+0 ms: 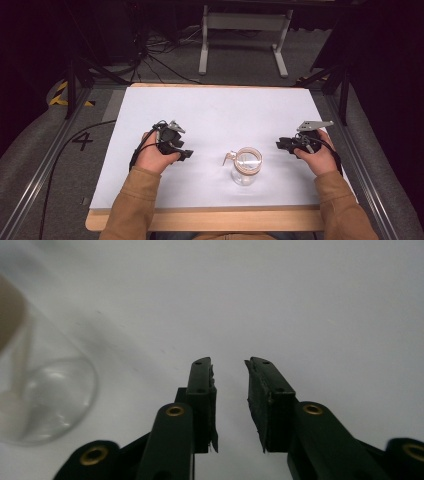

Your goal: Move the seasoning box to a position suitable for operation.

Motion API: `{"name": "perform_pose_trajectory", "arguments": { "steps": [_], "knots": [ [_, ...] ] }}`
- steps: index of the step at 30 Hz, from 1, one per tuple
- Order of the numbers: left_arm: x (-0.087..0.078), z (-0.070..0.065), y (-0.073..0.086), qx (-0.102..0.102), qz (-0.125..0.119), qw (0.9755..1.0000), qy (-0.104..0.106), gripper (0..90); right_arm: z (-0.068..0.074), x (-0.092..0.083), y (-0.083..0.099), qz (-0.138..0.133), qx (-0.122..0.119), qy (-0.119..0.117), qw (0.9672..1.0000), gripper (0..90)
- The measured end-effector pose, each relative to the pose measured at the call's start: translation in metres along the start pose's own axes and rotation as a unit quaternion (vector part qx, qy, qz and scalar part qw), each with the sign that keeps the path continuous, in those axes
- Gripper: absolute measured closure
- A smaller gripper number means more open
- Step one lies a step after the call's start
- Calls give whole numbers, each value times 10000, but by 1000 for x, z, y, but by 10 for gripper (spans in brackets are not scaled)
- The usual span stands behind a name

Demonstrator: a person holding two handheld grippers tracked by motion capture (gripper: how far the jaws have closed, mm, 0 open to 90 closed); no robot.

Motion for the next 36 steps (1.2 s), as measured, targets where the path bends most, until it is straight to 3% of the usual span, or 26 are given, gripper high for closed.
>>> {"name": "perform_pose_trajectory", "arguments": {
  "steps": [5,10,11,12,13,16,19,23,24,26,30,36],
  "knots": [
    [-5,-5,-4,1,-209,9997,155,552,11,-11,-11,-265,18,-194,9995,793],
    [-11,-15,-11,124,-298,9984,458,664,13,-18,-7,-214,237,-318,9990,858],
    [-11,-23,-15,206,-322,9972,637,691,12,-19,-6,-215,265,-328,9989,860],
    [-11,-23,-15,206,-322,9972,637,743,12,-19,-6,-215,265,-328,9989,860],
    [-11,-27,-17,321,-305,9961,761,743,12,-21,-3,-202,346,-355,9986,865],
    [-5,-43,-21,591,-418,9876,1391,741,13,-23,0,-225,360,-371,9984,860],
    [0,-53,-24,777,-310,9823,1674,787,14,-23,1,-207,387,-425,9981,849],
    [8,-64,-26,990,-69,9783,1817,834,17,-19,4,-128,378,-473,9981,846],
    [12,-67,-27,1036,-16,9762,1906,849,18,-18,5,-108,359,-483,9981,846],
    [17,-69,-27,1053,3,9749,1962,865,19,-17,5,-80,343,-490,9982,847],
    [31,-72,-29,1094,133,9740,1978,895,27,-13,6,-28,208,-584,9981,847],
    [49,-72,-31,1064,293,9719,2080,897,31,-10,11,62,213,-642,9977,850]
  ]
}}
Point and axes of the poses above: each handheld gripper's, and its own axes: x roughly forward along the jaws, y roughly out of its underside, z roughly to its left, the point moved 2 cm from there along x, roughly forward along the jaws, and after that the axes turned 4 degrees about -x, right-handed, at the moved point
